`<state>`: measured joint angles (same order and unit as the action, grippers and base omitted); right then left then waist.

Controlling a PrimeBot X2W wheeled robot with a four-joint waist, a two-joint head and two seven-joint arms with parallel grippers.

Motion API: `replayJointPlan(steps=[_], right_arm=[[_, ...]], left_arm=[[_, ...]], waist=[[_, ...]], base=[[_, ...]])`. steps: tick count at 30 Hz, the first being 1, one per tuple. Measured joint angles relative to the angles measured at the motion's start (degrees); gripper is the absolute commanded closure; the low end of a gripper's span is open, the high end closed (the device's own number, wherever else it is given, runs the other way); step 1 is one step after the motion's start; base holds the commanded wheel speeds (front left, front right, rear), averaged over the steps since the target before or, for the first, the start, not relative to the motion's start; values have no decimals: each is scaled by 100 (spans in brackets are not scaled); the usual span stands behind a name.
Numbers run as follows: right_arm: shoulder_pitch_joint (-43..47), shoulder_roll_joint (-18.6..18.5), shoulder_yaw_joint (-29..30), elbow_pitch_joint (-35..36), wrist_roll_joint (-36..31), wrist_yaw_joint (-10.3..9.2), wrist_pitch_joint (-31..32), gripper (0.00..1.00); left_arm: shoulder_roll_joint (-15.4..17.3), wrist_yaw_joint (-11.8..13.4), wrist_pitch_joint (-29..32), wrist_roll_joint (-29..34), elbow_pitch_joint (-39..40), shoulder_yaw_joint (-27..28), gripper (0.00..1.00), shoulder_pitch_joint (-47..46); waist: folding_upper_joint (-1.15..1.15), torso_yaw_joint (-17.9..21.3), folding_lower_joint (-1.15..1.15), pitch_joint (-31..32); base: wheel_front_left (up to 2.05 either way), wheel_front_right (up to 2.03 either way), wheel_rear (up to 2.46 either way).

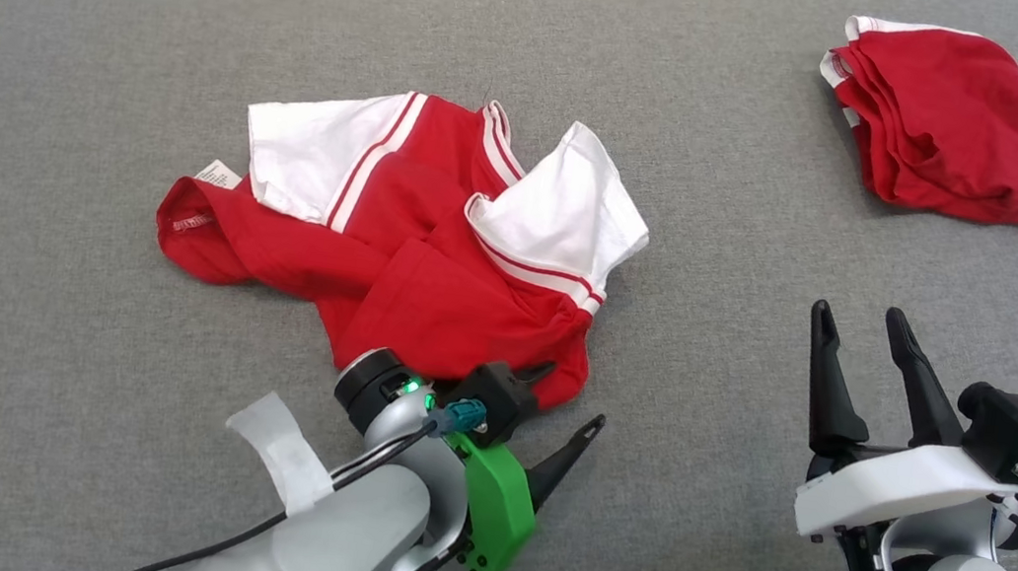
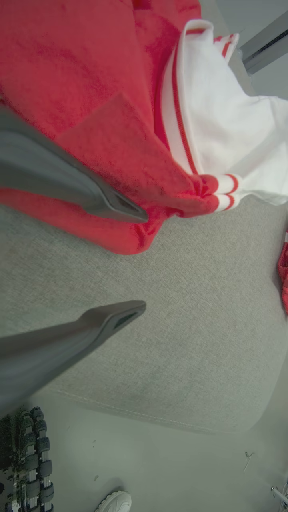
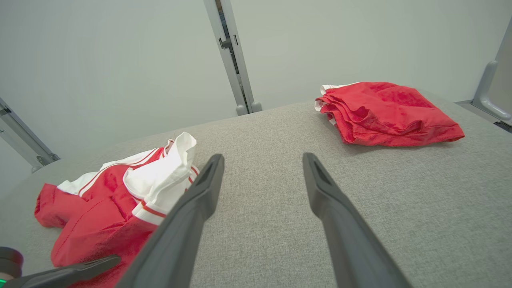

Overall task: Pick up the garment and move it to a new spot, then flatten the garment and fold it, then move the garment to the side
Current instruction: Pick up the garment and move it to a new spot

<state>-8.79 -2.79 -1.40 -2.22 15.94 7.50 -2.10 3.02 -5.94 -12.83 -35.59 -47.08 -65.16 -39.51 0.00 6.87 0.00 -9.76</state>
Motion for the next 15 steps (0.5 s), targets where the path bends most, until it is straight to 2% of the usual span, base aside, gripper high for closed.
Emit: replayJointPlan(steps=[10,15], right_arm=[[-149,0,336,4,-85,0,334,0],[-595,-55,421,-183,-75,0,903,0]], left_arm=[[-16,584,-196,-19,710,179,0,30],[204,812,-213,44,1115,366,0,218]], waist=[[0,-376,0,98],[0,-772,0,139]], base=[[0,0,0],[0,0,0]])
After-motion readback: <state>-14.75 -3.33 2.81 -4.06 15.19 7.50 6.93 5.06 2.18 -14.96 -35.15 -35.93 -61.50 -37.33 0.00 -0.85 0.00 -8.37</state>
